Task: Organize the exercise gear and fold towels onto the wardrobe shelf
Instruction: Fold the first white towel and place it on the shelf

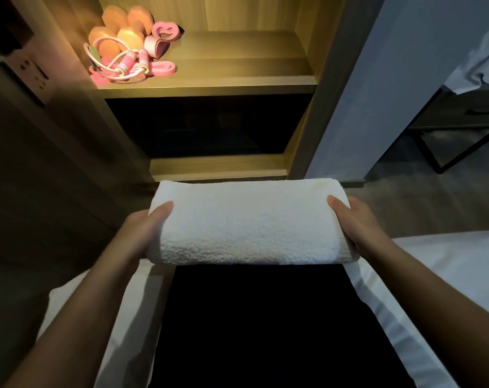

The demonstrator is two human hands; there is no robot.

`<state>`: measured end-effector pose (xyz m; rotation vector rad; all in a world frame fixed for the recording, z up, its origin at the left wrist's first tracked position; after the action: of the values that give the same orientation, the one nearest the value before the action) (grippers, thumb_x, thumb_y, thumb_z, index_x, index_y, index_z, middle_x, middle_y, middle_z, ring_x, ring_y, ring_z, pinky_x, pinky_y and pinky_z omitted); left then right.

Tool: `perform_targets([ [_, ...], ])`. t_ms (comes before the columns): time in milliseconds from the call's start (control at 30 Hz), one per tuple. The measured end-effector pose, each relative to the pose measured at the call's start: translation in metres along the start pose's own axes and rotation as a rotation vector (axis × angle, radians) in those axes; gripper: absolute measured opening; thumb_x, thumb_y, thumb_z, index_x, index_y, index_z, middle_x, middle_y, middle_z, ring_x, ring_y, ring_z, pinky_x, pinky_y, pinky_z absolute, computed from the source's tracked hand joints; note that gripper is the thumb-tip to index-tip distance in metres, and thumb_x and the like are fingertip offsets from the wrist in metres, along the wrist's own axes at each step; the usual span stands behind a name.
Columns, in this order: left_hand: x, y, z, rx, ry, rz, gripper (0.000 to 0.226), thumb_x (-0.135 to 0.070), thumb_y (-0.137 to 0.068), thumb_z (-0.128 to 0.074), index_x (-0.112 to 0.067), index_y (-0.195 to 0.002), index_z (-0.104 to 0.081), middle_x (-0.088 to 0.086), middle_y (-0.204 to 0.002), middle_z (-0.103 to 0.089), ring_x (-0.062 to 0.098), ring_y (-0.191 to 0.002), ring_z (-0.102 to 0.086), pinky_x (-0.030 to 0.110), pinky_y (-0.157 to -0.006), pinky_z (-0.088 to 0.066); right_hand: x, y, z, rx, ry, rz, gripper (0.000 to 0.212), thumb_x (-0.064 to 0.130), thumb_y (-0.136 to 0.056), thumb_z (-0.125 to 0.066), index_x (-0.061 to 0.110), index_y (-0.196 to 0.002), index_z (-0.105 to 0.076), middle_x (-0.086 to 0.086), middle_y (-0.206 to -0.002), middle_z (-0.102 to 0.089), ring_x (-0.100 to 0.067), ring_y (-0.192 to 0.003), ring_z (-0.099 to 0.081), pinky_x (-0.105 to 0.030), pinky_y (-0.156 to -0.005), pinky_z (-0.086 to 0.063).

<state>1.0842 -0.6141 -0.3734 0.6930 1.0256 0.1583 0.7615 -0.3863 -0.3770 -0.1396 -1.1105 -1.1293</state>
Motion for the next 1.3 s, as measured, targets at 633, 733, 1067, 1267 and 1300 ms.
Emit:
perform_targets([
  [633,-0.090,0.006,-0.073,-0.093,-0.888,-0.817,0.051,-0.025,-0.096,-0.044,-0.022,-0.146,-0.037,0.001,-0.157,-0.030,0.021,-0.146,-0.023,0.051,-0.120,-0.012,0.075,-0.002,-0.053,0.061,0.804,0.569,0.055,0.046,-0.102,-0.030,0.021,-0.152,-0.029,0.002,-0.162,-0.017,-0.022,-0.150,-0.010,-0.051,-0.118,-0.003],
  [733,-0.079,0.009,-0.121,0.080,-1.087,-0.815,0.053,-0.040,-0.102,-0.026,-0.026,-0.154,-0.023,0.000,-0.163,-0.011,0.017,-0.150,-0.003,0.051,-0.120,0.000,0.068,0.006,-0.091,0.257,0.916,0.577,0.060,0.051,-0.102,-0.015,0.023,-0.156,-0.013,0.005,-0.164,-0.001,-0.019,-0.151,0.004,-0.053,-0.119,0.004],
  [1067,-0.018,-0.010,-0.091,0.018,-1.141,-0.551,0.081,-0.072,-0.086,0.003,-0.031,-0.156,-0.001,-0.002,-0.164,0.007,0.020,-0.150,0.008,0.055,-0.119,0.002,0.027,-0.009,-0.090,0.190,1.028,0.412,0.074,0.068,-0.091,0.000,0.031,-0.155,0.002,0.005,-0.163,0.011,-0.025,-0.150,0.011,-0.057,-0.115,0.008],
  [1267,0.007,-0.024,-0.022,0.001,-0.476,-0.127,0.069,-0.059,-0.096,-0.040,-0.025,-0.153,-0.019,0.005,-0.158,-0.027,0.031,-0.138,-0.035,0.047,-0.099,-0.038,0.049,-0.019,-0.092,0.314,1.090,0.299,0.070,0.065,-0.096,-0.010,0.028,-0.155,-0.003,-0.004,-0.164,0.005,-0.033,-0.150,0.006,-0.064,-0.113,0.006],
  [1300,0.010,-0.024,-0.013,-0.014,-0.301,-0.086,0.064,-0.054,-0.096,-0.046,-0.023,-0.150,-0.028,0.006,-0.150,-0.039,0.028,-0.128,-0.046,0.041,-0.091,-0.043,0.059,-0.021,-0.096,0.329,1.079,0.340,0.070,0.065,-0.096,-0.012,0.028,-0.155,-0.008,-0.006,-0.164,-0.001,-0.034,-0.150,0.002,-0.065,-0.112,0.006],
])
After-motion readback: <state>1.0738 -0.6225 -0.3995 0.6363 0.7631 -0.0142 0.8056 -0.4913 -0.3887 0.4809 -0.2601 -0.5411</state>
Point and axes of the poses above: each hand's wrist, its own y-axis away from the middle knuckle, its own z-axis out of the back of the hand, x = y × z, the point moved 5 cm from there along -y, towards the middle knuckle
